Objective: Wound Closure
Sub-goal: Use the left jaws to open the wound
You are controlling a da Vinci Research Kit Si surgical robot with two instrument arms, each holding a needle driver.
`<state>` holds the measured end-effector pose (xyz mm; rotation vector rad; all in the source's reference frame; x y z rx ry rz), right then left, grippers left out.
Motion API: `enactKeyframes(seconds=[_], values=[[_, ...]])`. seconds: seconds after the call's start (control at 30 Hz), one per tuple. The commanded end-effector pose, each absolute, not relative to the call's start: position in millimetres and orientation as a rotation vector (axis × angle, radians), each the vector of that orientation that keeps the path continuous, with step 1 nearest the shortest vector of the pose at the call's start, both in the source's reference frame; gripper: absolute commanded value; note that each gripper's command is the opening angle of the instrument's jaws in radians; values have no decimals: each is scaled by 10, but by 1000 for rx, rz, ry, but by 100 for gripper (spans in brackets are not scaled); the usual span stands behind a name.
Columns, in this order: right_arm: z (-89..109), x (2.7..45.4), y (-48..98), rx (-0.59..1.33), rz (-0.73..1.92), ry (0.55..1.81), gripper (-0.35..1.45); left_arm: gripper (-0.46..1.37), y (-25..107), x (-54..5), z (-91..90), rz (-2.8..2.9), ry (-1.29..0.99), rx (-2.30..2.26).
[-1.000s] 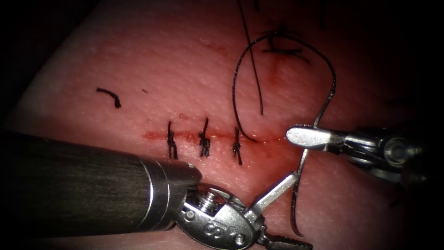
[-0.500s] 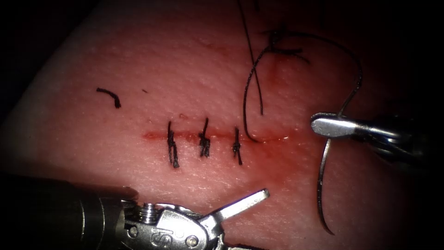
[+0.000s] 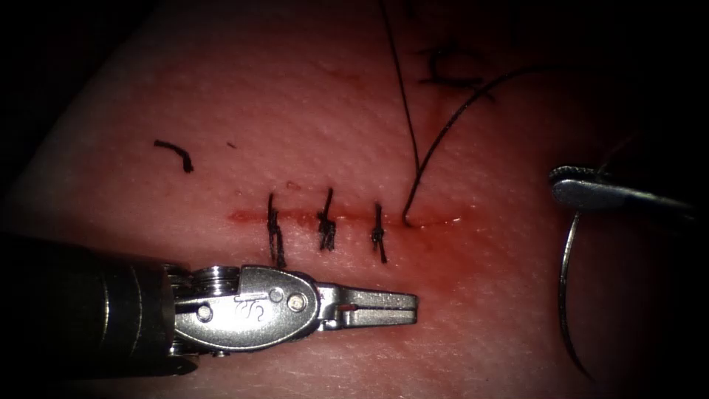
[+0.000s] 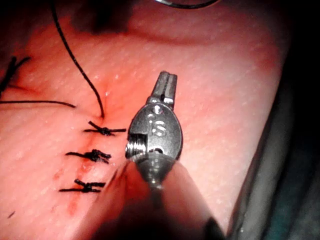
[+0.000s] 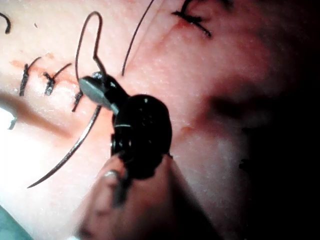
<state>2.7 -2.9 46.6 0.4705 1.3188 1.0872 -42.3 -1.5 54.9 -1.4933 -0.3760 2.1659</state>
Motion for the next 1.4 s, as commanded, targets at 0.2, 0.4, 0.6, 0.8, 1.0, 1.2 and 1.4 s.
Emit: enactKeyframes(seconds=[0.2,0.4,0.6,0.8,1.0,1.2,1.4], values=[[460,28,-30,434,1042,1338,-35,-35,-8,-433,570,2303,-440,-1349],[449,28,-28,397,1009,1384,-35,-35,2,-447,605,2398,-458,-1218],[446,31,-30,391,999,1403,-35,-35,8,-455,633,2431,-453,-1171],[444,31,-33,382,980,1404,-35,-35,8,-461,667,2486,-475,-1078],[444,33,-35,389,973,1403,-35,-35,5,-455,695,2519,-504,-988],[448,48,-45,393,943,1382,-35,-35,12,-444,720,2538,-478,-921],[454,67,-54,394,913,1368,-35,-35,14,-444,737,2562,-467,-865]])
